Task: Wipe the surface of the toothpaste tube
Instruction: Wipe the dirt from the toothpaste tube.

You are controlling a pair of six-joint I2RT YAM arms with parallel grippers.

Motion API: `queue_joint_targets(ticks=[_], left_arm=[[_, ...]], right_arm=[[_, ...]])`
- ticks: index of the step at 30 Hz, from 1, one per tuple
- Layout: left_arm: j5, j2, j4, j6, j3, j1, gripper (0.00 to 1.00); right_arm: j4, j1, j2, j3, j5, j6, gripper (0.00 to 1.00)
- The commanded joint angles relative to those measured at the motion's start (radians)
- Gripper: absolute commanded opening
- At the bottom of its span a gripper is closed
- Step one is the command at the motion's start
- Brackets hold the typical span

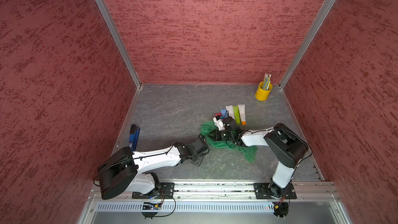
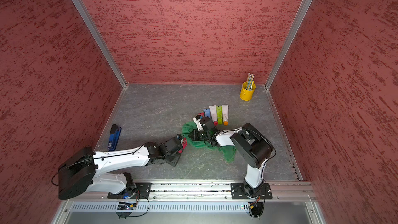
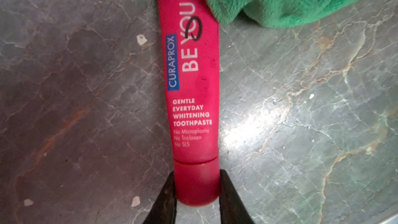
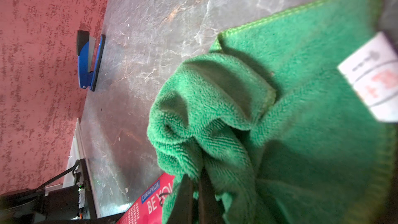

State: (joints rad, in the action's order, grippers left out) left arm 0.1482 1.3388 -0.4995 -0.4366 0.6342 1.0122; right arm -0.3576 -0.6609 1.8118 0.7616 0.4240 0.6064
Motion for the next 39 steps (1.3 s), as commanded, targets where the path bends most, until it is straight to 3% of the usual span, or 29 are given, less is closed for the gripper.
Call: queue_joint_targets(ticks=[1, 8, 12, 18, 21, 27, 32, 39], left_arm=[[0.002, -0.012, 0.019, 0.012, -0.005, 0.008, 0.12], [0.008, -0.008, 0.016, 0.011, -0.001, 0.008, 0.12], [0.011, -0.007, 0.016, 0.009, -0.001, 0.007, 0.11], [0.007, -0.02, 0.016, 0.01, -0.005, 0.007, 0.1], [0.005, -0.032, 0.018, 0.008, -0.011, 0.007, 0.09], [0.005, -0.035, 0.018, 0.005, -0.013, 0.011, 0.09], [0.01, -0.028, 0.019, 0.003, -0.011, 0.011, 0.08], [0.025, -0.003, 0.012, 0.002, 0.001, 0.01, 0.08]], right_arm=[[0.015, -0.006, 0.032, -0.009, 0.024, -0.01, 0.0], [-0.063, -0.149, 0.063, -0.07, 0.198, 0.059, 0.0], [-0.094, -0.181, 0.044, -0.109, 0.228, 0.089, 0.0], [0.04, -0.082, -0.01, -0.082, 0.103, 0.013, 0.0], [0.148, -0.036, -0.012, -0.009, -0.027, -0.054, 0.0], [0.189, 0.009, 0.041, 0.081, -0.075, -0.094, 0.0], [0.128, -0.011, 0.047, 0.036, 0.014, -0.061, 0.0], [-0.011, -0.149, 0.024, -0.088, 0.195, 0.038, 0.0]])
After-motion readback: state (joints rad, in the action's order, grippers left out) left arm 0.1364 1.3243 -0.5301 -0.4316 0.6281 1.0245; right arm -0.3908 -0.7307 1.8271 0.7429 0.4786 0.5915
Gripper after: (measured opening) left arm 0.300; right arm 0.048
